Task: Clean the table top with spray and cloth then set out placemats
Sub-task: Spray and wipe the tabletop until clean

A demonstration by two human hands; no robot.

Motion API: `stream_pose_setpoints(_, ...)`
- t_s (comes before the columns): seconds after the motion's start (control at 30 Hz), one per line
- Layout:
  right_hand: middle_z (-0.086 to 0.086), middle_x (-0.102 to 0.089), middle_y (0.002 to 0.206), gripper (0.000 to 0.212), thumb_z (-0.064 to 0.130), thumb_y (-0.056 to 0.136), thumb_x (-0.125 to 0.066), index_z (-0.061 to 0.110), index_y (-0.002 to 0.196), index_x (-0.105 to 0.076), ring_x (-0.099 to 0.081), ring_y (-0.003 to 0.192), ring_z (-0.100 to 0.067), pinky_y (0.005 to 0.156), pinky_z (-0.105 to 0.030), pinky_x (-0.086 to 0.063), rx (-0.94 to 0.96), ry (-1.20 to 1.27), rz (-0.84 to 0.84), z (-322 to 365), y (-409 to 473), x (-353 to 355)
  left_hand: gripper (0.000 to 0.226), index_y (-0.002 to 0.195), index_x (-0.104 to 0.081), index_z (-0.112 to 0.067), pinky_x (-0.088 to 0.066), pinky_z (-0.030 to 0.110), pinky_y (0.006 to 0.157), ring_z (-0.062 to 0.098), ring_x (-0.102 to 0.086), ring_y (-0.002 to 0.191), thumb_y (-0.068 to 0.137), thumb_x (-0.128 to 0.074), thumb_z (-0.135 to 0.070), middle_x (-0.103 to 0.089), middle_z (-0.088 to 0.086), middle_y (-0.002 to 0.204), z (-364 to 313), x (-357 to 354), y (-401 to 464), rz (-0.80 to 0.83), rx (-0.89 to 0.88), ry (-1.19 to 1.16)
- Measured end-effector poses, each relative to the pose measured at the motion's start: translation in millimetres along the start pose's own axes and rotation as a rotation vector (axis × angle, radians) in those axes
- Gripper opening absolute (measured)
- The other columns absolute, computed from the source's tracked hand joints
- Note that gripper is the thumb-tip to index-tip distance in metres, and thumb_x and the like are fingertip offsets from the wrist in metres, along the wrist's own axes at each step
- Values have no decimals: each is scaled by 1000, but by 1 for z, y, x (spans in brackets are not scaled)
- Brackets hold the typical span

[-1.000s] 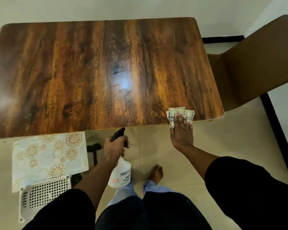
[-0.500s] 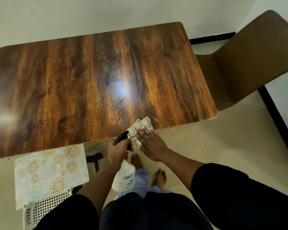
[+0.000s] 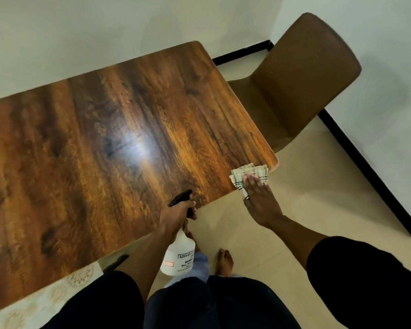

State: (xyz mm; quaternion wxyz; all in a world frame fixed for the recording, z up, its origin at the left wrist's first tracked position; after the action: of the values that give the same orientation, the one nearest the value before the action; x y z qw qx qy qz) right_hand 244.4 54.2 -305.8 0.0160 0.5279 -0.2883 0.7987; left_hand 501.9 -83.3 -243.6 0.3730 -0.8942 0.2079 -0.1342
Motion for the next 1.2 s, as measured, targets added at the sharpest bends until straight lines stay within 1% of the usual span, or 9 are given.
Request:
stream_pose_setpoints(0.07,0,11,174,68,47,107,-16,19,166,5,13,160,-20,128,-41,5,-140,54,-19,-9,7,8,18,80,-77,-13,-40,28,40,20,-53,49,97,-70,-14,-73,15,73,-8,-3,8,31,37,59)
stream_pose_setpoints(0.13,-2,10,174,64,38,112,-24,18,166,3,12,160,-20,127,-39,5,-250,110,-36,-14,17,16,24,77,-75,-5,-39,27,39,13,-51,40,98,-69,-15,-72,13,69,-17,-7,16,65,64,98)
stream_pose_setpoints(0.27,-5,9,174,64,40,113,-22,15,166,2,9,161,-21,128,-41,3,-424,271,-74,-15,36,28,26,78,-73,-4,-38,25,38,13,-48,39,100,-67,-16,-71,12,69,-32,-11,29,134,66,169)
stream_pose_setpoints(0.37,-7,7,174,64,41,113,-22,13,166,1,8,161,-23,128,-41,4,-489,340,-90,-7,41,31,25,79,-73,-5,-38,26,40,15,-46,43,99,-69,-20,-71,13,72,-38,-11,41,168,64,207)
stream_pose_setpoints(0.47,-11,1,174,63,38,113,-24,9,166,-5,3,161,-25,128,-39,3,-495,325,-124,11,34,26,24,79,-74,-9,-38,27,44,13,-46,44,97,-70,-25,-73,13,75,-42,-13,51,210,83,228)
stream_pose_setpoints(0.57,-11,-2,174,64,37,113,-27,8,166,-8,2,161,-24,125,-31,8,-428,253,-147,44,14,8,23,80,-75,-8,-39,26,44,13,-45,42,96,-72,-24,-74,12,73,-48,-21,55,203,95,247)
stream_pose_setpoints(0.7,-5,-1,175,64,39,112,-29,13,167,-7,4,161,-20,128,-34,3,-400,236,-163,64,1,-3,24,80,-75,-8,-38,26,44,12,-45,43,97,-72,-24,-74,12,74,-56,-34,54,243,91,262)
stream_pose_setpoints(1.0,-9,-8,174,62,40,113,-25,10,166,-13,-6,161,-25,129,-36,-3,-462,173,-134,1,23,39,23,88,-77,-5,-40,27,44,12,-47,43,96,-74,-27,-76,11,75,-64,-53,66,235,81,318)
stream_pose_setpoints(1.2,-7,0,175,64,43,113,-24,14,166,-5,3,161,-28,130,-39,-2,-355,165,-80,-40,34,48,24,98,-76,-1,-41,28,44,11,-48,41,96,-74,-25,-76,12,76,-69,-69,69,204,73,258)
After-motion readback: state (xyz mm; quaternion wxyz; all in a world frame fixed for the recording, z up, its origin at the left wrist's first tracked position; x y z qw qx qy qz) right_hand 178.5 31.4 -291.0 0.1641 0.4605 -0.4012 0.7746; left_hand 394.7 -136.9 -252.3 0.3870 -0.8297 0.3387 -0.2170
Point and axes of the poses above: each hand's wrist, its own y-axis towards the middle knuckle, its own x-axis out of the back of the hand, z = x × y, the point moved 3 cm from there along y, towards the middle knuckle
